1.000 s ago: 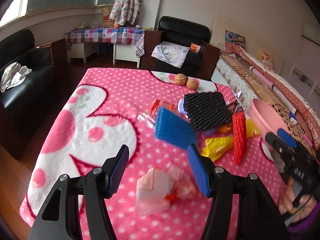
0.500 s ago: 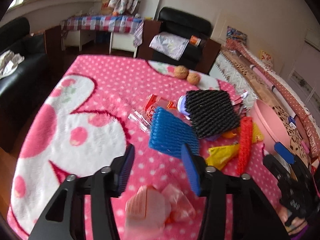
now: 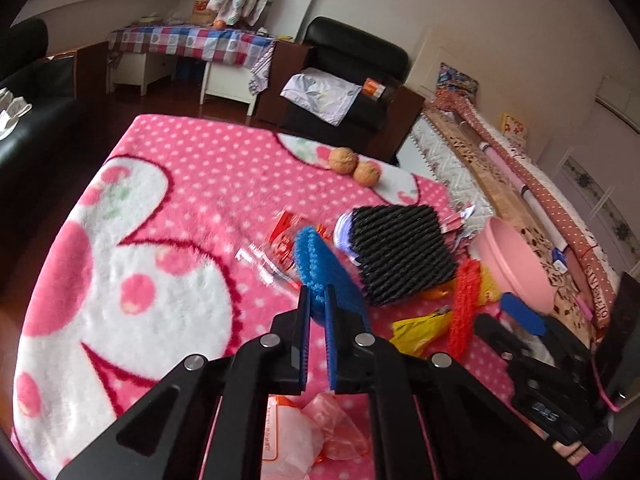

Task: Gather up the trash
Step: 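Grasp the blue mesh sleeve with the left tool while the right tool grasps the red mesh sleeve, then carry both sleeves over the pink bucket and open both tools to drop them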

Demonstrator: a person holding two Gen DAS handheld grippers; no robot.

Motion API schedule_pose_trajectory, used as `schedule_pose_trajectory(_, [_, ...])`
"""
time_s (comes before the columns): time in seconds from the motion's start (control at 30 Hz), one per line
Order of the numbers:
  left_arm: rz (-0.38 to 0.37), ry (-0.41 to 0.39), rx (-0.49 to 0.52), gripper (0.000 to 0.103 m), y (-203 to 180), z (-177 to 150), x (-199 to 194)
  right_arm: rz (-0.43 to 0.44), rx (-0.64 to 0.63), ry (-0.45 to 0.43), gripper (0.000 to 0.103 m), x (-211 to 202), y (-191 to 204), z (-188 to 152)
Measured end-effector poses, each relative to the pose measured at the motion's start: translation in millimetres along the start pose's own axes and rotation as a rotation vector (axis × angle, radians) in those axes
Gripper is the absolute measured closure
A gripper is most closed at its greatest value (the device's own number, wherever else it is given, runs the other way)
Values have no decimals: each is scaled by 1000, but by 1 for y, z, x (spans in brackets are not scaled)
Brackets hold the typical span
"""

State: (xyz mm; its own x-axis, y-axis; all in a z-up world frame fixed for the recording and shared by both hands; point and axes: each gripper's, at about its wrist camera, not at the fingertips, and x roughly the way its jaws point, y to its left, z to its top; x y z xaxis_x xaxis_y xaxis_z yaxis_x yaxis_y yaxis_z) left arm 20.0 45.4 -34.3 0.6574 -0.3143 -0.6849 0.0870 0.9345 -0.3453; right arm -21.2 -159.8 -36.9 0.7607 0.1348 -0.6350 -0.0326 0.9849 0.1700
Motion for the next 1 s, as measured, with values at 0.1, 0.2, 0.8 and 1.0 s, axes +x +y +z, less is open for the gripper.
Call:
schedule_pose_trajectory(0.1, [-22,3,-1,97,1,6,-4,12,7,36,52,12,3,8])
schedule_pose_trajectory(0.2, [-41,12,-5,98,3,14,-6,0,12,80,78,22,2,12])
schedule_pose_trajectory(0.8, [-113,-49,47,98,0,23,-44,38,171,-21,92,-41,-21,24])
schedule_pose_trajectory(1.0, [-93,-119,83,98,-13,20,-82,57,206,-102,92,-73,-30,30])
